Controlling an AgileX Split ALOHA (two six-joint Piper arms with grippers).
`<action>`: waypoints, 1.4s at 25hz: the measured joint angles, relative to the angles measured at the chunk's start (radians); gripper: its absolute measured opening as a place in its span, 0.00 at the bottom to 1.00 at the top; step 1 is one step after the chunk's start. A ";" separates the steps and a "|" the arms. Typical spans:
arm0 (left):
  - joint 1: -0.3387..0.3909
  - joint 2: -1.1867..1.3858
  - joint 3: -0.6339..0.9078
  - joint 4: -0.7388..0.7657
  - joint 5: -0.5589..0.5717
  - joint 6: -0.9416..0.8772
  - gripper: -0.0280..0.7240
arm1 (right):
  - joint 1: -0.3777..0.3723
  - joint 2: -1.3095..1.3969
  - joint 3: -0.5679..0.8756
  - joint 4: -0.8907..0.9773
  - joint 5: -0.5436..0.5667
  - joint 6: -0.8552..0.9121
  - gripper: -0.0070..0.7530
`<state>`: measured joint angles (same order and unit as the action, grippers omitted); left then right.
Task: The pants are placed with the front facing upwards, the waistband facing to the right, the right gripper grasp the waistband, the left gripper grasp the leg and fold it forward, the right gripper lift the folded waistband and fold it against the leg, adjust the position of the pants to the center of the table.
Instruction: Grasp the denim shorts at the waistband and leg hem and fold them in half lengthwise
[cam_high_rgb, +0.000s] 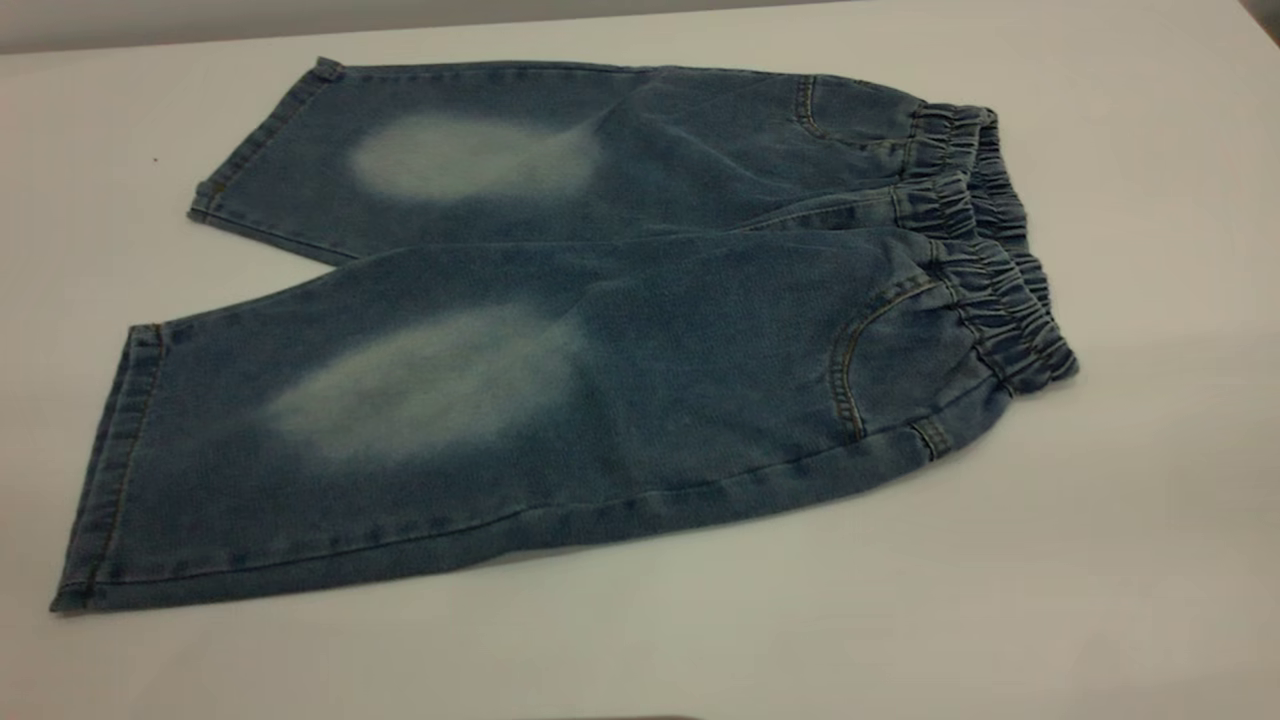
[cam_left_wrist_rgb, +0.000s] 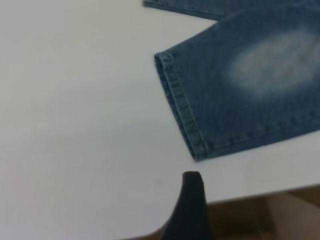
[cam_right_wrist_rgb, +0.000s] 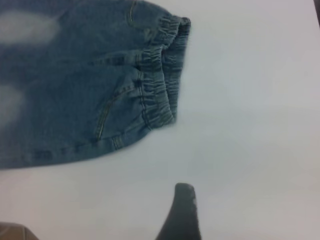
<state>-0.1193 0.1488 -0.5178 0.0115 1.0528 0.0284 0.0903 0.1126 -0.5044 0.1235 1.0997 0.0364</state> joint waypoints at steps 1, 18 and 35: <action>0.000 0.046 -0.010 -0.001 -0.035 -0.007 0.82 | 0.000 0.032 -0.014 0.000 -0.014 0.000 0.76; 0.000 0.845 -0.202 -0.068 -0.541 -0.185 0.82 | 0.000 0.758 -0.134 0.424 -0.331 -0.268 0.76; 0.000 1.098 -0.293 -0.070 -0.601 -0.165 0.82 | 0.000 1.393 -0.141 0.909 -0.350 -0.697 0.76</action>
<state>-0.1193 1.2468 -0.8104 -0.0581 0.4522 -0.1370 0.0903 1.5056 -0.6455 1.0328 0.7498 -0.6609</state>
